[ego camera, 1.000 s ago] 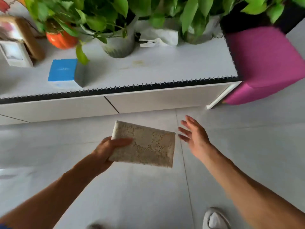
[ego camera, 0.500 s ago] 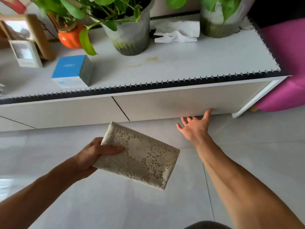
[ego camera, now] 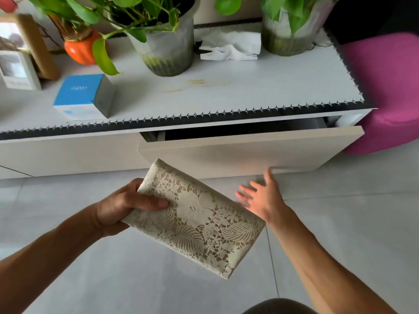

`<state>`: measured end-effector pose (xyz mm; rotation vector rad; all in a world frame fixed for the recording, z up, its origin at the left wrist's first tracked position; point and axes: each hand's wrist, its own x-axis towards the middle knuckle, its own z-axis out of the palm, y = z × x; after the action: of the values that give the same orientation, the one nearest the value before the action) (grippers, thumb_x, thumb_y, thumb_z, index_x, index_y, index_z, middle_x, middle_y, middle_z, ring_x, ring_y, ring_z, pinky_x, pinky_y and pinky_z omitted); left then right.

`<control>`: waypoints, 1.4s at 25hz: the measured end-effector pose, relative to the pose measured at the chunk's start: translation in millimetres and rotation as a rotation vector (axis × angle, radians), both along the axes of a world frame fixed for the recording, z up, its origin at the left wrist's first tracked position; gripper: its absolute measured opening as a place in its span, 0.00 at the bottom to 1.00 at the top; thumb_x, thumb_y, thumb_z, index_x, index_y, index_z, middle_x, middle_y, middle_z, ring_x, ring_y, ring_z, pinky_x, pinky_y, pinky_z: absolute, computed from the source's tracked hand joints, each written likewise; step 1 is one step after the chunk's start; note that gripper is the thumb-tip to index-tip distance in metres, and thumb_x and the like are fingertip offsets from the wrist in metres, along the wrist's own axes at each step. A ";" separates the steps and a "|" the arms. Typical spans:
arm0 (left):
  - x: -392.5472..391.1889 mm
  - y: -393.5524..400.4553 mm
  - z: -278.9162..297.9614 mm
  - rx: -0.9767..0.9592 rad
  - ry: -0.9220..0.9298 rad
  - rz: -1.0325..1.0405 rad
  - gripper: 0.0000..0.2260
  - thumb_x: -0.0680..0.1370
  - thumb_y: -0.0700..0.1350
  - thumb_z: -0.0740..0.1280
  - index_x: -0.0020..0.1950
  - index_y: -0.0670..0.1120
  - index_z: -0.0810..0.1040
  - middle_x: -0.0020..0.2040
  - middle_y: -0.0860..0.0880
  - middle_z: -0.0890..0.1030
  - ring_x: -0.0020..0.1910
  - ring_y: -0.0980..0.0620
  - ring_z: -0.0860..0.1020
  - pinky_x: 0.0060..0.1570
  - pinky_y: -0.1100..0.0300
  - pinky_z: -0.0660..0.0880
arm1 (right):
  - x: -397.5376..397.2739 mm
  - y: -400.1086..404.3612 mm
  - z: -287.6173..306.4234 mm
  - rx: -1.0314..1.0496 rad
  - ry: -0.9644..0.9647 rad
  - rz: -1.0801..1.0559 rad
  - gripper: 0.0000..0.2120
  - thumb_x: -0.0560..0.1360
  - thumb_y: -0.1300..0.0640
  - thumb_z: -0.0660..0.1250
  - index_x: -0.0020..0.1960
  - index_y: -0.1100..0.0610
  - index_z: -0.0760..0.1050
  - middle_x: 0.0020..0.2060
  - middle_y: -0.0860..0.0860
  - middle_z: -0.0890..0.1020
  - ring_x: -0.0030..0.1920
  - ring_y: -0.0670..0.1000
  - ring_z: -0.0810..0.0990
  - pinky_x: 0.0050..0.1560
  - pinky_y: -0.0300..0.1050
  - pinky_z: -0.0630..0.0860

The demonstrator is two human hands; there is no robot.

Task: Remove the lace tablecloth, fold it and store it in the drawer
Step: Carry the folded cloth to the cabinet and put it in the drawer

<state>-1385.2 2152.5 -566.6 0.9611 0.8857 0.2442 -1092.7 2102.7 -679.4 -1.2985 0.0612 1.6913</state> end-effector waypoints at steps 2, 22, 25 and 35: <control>4.1 4.8 10.8 0.004 -0.062 0.033 0.17 0.63 0.39 0.71 0.52 0.39 0.84 0.50 0.36 0.85 0.47 0.37 0.84 0.43 0.51 0.82 | 8.9 -35.5 28.6 0.172 -0.608 0.079 0.14 0.78 0.45 0.64 0.61 0.48 0.77 0.57 0.51 0.82 0.60 0.52 0.80 0.52 0.50 0.77; 57.8 17.4 23.9 0.063 -0.299 0.370 0.13 0.73 0.40 0.62 0.52 0.44 0.85 0.51 0.43 0.86 0.50 0.45 0.84 0.47 0.51 0.82 | 61.2 -108.9 143.9 0.202 -1.375 0.666 0.25 0.75 0.29 0.44 0.53 0.41 0.73 0.39 0.35 0.83 0.32 0.42 0.83 0.43 0.42 0.71; 67.3 10.6 12.8 0.019 -0.291 0.361 0.12 0.72 0.40 0.65 0.52 0.43 0.85 0.51 0.42 0.86 0.50 0.44 0.84 0.46 0.52 0.82 | 65.7 -92.3 155.6 0.188 -1.034 0.713 0.30 0.66 0.21 0.53 0.62 0.34 0.66 0.49 0.34 0.81 0.35 0.45 0.85 0.45 0.48 0.77; 110.7 2.2 -36.9 -0.044 0.299 0.418 0.12 0.76 0.46 0.70 0.56 0.42 0.80 0.52 0.43 0.86 0.50 0.44 0.84 0.42 0.52 0.81 | 74.6 17.9 80.3 0.041 -0.649 0.444 0.22 0.65 0.50 0.79 0.55 0.55 0.78 0.43 0.50 0.87 0.41 0.47 0.86 0.41 0.44 0.81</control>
<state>-1274.5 2154.6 -603.5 0.7750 1.3624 0.4421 -1018.1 2120.6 -599.2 -1.8640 -0.6815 1.5221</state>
